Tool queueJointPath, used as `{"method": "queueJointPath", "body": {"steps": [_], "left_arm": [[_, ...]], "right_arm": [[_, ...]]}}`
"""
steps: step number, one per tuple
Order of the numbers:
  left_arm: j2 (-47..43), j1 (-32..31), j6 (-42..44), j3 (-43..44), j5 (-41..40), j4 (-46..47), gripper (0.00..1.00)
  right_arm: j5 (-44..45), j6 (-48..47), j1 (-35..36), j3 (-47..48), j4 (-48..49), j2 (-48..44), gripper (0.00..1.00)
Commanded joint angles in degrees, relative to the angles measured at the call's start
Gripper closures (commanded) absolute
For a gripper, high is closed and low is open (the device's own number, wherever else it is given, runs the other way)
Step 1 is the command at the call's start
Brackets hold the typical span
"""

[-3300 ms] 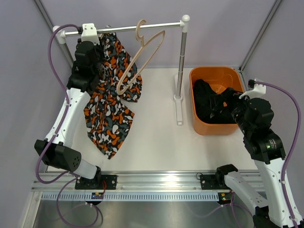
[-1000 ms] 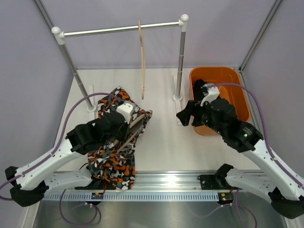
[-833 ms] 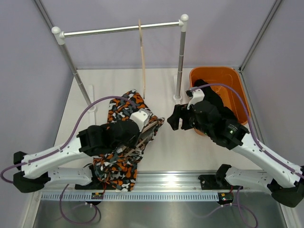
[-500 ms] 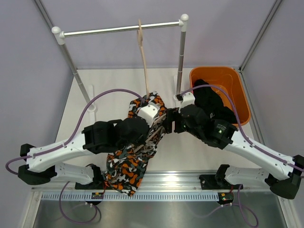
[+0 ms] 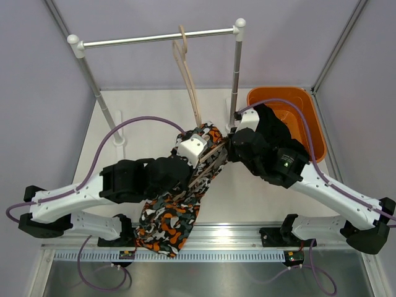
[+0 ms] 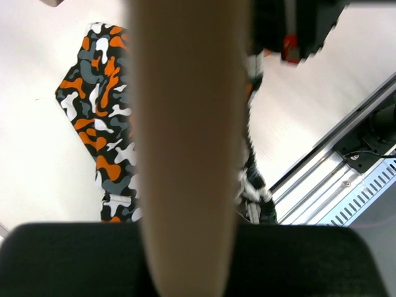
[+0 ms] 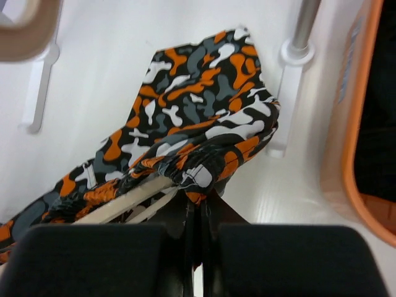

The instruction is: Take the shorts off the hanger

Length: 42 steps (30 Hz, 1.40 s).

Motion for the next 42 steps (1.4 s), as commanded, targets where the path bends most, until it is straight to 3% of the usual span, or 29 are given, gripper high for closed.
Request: {"method": "queueJointPath", "body": {"steps": [1, 4, 6, 10, 15, 22, 26, 28, 35, 37, 42], "left_arm": [[-3.7, -1.4, -1.2, -0.5, -1.1, -0.3, 1.0], [-5.7, -3.3, -1.8, -1.9, 0.3, -0.8, 1.0], [-7.8, -4.6, -2.1, -2.1, 0.9, -1.0, 1.0], [-12.0, -9.2, -2.1, -2.1, 0.7, 0.4, 1.0], [-18.2, -10.2, -0.6, -3.2, 3.7, 5.5, 1.0], [-22.1, -10.3, 0.9, -7.1, -1.7, 11.6, 1.0], [-21.7, -10.3, 3.3, -9.5, -5.5, 20.5, 1.0], [-22.3, -10.3, 5.2, -11.6, -8.4, 25.7, 1.0], [-21.9, -10.3, 20.0, -19.1, -18.9, 56.9, 1.0], [-20.3, -10.3, 22.2, -17.4, -19.3, 59.2, 1.0], [-20.6, -10.3, 25.7, -11.5, -23.9, 56.9, 1.0]], "right_arm": [[10.1, -1.5, -0.2, 6.6, -2.9, 0.0, 1.0], [11.2, -3.0, -4.6, 9.9, -5.3, 0.4, 1.0], [7.9, -4.1, -12.0, 10.2, -4.7, 0.3, 1.0], [3.8, -6.6, -18.5, 9.9, -3.6, 0.6, 1.0], [1.0, -6.6, -20.7, 8.2, -2.8, 2.9, 1.0], [-10.1, -1.8, -20.5, 1.8, 0.1, -1.5, 1.0], [-10.8, 1.1, -15.7, -1.4, 1.4, -5.4, 1.0], [-7.3, 3.1, -8.6, -1.7, 1.0, -6.0, 1.0], [-3.0, 6.7, 9.7, -0.7, 2.9, -2.4, 1.0], [1.5, 6.9, 13.3, 2.5, -0.8, 0.1, 1.0], [10.3, 4.9, 13.5, 10.0, -6.6, 1.0, 1.0]]}}
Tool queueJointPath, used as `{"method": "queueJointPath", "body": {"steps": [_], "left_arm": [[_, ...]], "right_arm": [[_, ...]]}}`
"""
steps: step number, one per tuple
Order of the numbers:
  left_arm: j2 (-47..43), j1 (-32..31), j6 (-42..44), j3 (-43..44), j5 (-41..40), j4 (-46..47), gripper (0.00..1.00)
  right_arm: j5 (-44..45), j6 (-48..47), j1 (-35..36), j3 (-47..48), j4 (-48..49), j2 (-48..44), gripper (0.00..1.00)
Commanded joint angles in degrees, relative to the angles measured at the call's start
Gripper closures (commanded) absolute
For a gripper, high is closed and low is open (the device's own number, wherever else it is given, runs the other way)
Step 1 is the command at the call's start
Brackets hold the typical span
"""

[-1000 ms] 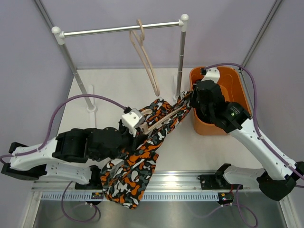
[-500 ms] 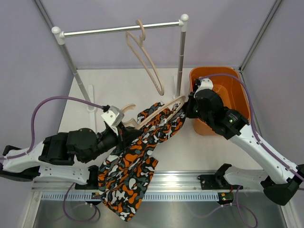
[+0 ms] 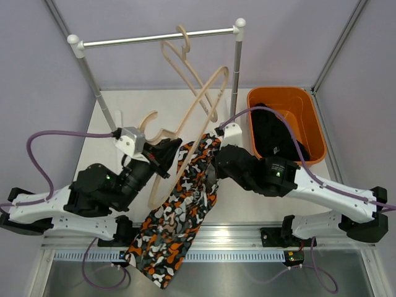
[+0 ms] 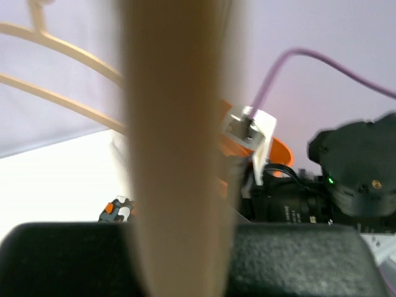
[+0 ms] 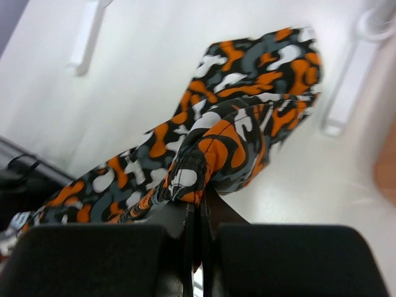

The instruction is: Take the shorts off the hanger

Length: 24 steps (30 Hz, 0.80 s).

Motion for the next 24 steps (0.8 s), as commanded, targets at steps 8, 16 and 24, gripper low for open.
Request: {"method": "queueJointPath", "body": {"steps": [8, 16, 24], "left_arm": [[-9.5, -0.3, -1.2, 12.0, -11.1, -9.4, 1.0], [-7.8, -0.3, -8.7, 13.5, -10.6, -22.9, 1.0], [-8.0, -0.3, -14.9, 8.1, -8.1, -27.6, 1.0]], "right_arm": [[23.4, -18.3, -16.0, 30.8, -4.5, -6.7, 1.0], [31.9, -67.4, -21.8, 33.3, 55.2, -3.0, 1.0], [22.2, -66.3, -36.0, 50.2, 61.3, 12.8, 1.0]]}}
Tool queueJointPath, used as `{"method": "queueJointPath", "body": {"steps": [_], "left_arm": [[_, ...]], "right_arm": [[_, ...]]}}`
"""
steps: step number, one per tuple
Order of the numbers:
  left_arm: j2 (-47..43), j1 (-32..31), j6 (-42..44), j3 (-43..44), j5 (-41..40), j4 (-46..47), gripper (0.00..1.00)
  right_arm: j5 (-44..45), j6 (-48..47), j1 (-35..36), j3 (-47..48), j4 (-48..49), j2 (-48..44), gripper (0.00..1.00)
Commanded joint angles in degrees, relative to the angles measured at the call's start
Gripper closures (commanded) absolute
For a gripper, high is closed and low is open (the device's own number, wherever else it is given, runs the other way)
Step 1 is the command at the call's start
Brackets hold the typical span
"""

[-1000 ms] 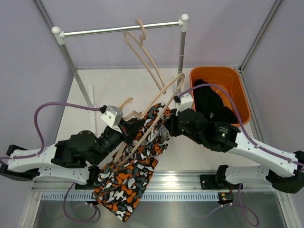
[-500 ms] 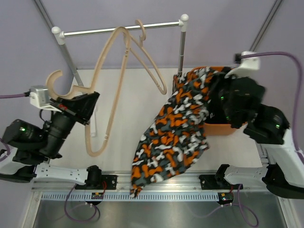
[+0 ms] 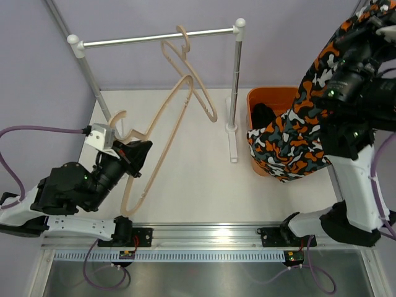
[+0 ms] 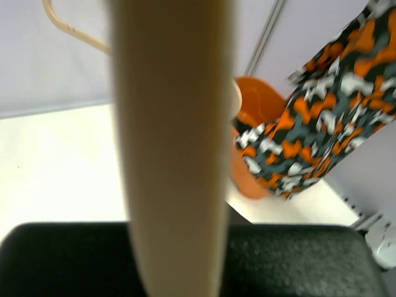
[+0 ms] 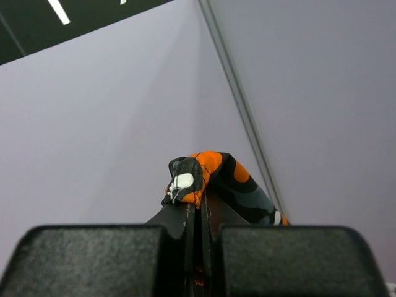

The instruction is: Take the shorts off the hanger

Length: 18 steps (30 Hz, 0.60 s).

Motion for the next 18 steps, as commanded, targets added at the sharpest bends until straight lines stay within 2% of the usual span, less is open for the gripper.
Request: {"method": "queueJointPath", "body": {"steps": [1, 3, 7, 8, 16, 18], "left_arm": [[-1.2, -0.3, -5.1, -1.7, 1.0, -2.6, 1.0], [-1.6, -0.3, -6.7, -2.2, 1.3, -4.0, 1.0], [-2.5, -0.3, -9.3, -2.7, 1.1, -8.2, 1.0], [-3.2, -0.3, -9.5, -3.4, 1.7, -8.5, 1.0], [-3.1, -0.3, -11.0, -5.7, 3.6, -11.6, 1.0], [-2.4, -0.3, -10.5, -6.1, 4.0, -11.5, 1.0]], "right_arm": [[-5.1, -1.9, -5.2, 7.4, 5.4, 8.1, 1.0], [-7.6, 3.1, -9.5, 16.2, 1.8, 11.6, 1.0], [-8.1, 12.4, -16.0, 20.3, 2.7, 15.6, 1.0], [-8.4, 14.0, -17.0, 24.1, 2.1, 16.8, 1.0], [-12.1, 16.1, -22.9, 29.6, 17.7, 22.9, 1.0], [-12.9, 18.4, -23.7, 33.6, 18.0, 24.4, 1.0]]}}
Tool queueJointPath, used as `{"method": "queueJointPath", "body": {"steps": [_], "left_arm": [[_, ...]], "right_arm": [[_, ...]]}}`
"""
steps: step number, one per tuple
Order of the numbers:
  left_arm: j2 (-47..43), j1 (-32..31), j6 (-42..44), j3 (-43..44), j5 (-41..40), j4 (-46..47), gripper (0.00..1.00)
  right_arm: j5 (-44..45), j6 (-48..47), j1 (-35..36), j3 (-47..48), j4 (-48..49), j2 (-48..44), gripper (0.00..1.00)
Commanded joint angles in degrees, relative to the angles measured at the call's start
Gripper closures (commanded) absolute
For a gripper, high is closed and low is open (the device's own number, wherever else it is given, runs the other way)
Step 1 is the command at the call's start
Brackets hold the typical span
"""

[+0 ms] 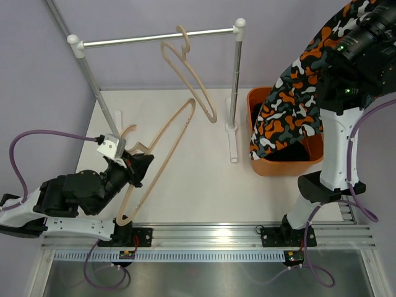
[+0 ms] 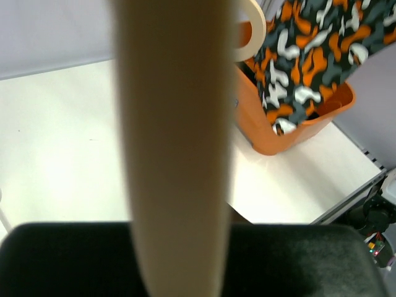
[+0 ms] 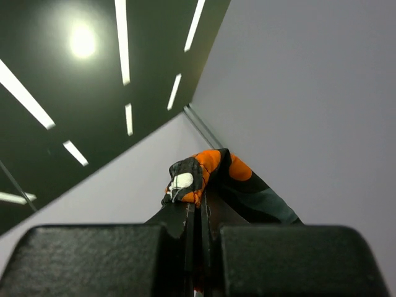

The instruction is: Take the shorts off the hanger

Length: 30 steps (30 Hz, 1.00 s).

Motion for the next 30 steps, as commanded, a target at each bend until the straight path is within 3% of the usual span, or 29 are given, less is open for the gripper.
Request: {"method": "queueJointPath", "body": {"steps": [1, 4, 7, 11, 15, 22, 25, 30], "left_arm": [[1.0, -0.2, -1.0, -0.9, 1.2, 1.6, 1.0], [1.2, -0.2, 0.3, -2.4, 2.1, 3.7, 1.0], [1.4, -0.2, 1.2, -3.1, 2.4, 4.8, 1.0], [1.0, -0.2, 1.7, -3.7, 2.3, 5.3, 1.0], [0.8, -0.2, 1.5, -3.2, 2.0, 5.0, 1.0], [0.2, -0.2, 0.9, -2.5, 1.6, 4.0, 1.0], [0.1, -0.2, 0.6, -1.5, 0.2, 2.7, 1.0], [-1.7, -0.2, -0.1, 1.2, -1.3, 1.0, 1.0]], "right_arm": [[-3.5, 5.3, -1.7, 5.8, 8.8, 2.1, 1.0], [-3.6, 9.8, -3.2, 5.2, 7.9, 2.1, 1.0], [-2.8, 10.5, -3.4, -2.4, 10.4, -0.4, 1.0], [-4.0, 15.8, -3.5, -21.8, 10.9, -6.7, 1.0], [-6.3, 22.2, -3.3, -34.3, 3.2, -13.1, 1.0], [-7.8, 28.6, -3.4, -51.3, -11.8, -16.0, 1.0], [-5.1, 33.9, -3.7, -60.8, -16.6, -19.4, 1.0], [-8.3, 48.5, -4.3, -71.8, -31.0, -21.5, 1.0]]}}
